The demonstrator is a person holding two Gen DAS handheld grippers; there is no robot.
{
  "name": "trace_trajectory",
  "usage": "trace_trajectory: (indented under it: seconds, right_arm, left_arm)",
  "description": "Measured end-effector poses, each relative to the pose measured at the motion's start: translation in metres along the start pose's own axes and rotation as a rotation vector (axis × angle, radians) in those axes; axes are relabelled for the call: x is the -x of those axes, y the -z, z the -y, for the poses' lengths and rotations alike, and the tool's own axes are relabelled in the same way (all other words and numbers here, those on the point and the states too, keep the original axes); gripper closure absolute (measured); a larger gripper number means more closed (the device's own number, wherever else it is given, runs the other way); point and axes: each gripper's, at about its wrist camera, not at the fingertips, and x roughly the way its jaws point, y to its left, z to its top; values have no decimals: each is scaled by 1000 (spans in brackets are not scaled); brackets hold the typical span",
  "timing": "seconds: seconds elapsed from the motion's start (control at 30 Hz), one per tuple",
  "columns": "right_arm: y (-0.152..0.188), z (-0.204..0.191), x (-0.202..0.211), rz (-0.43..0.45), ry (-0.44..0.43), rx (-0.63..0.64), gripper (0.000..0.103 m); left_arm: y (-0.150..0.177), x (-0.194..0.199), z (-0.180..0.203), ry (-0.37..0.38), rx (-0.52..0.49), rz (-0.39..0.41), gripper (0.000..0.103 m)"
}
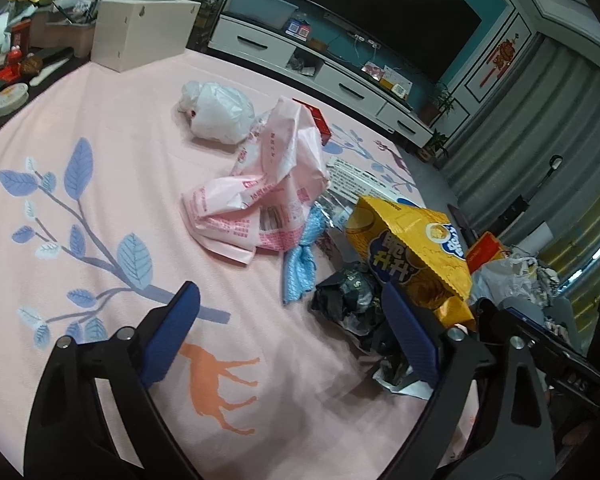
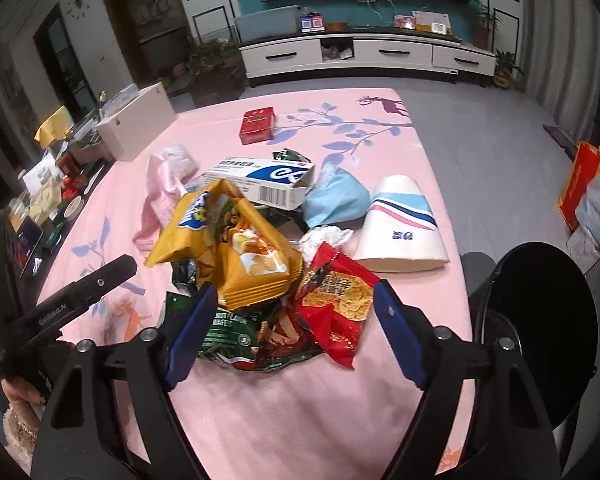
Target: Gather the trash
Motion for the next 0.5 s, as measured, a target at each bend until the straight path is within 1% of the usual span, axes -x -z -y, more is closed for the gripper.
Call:
trace_trajectory:
  seconds: [0.07, 0.17, 0.23, 0.33, 0.43, 0.5]
  right_arm:
    - [-1, 5, 2, 5, 9, -19, 28]
    - [-3, 15, 4, 9, 5, -71, 31]
    - [-4, 22, 6, 7, -12, -108, 32]
    - [-6, 28, 9, 14, -26, -127, 31]
    - [-9, 27, 4, -1, -62, -133, 31]
    - [-13, 23, -2, -22, -97, -139, 31]
  left_arm:
    - [0, 0, 0, 31, 11, -3, 18]
    - [0, 0, 1, 90, 20, -6, 20]
    - [0, 0, 1, 132, 25, -11, 21]
    - [3, -4, 6, 198, 29, -40, 21]
    - [7, -12, 14, 220, 16, -68, 21]
    - [9, -17, 19, 247, 8, -96, 21]
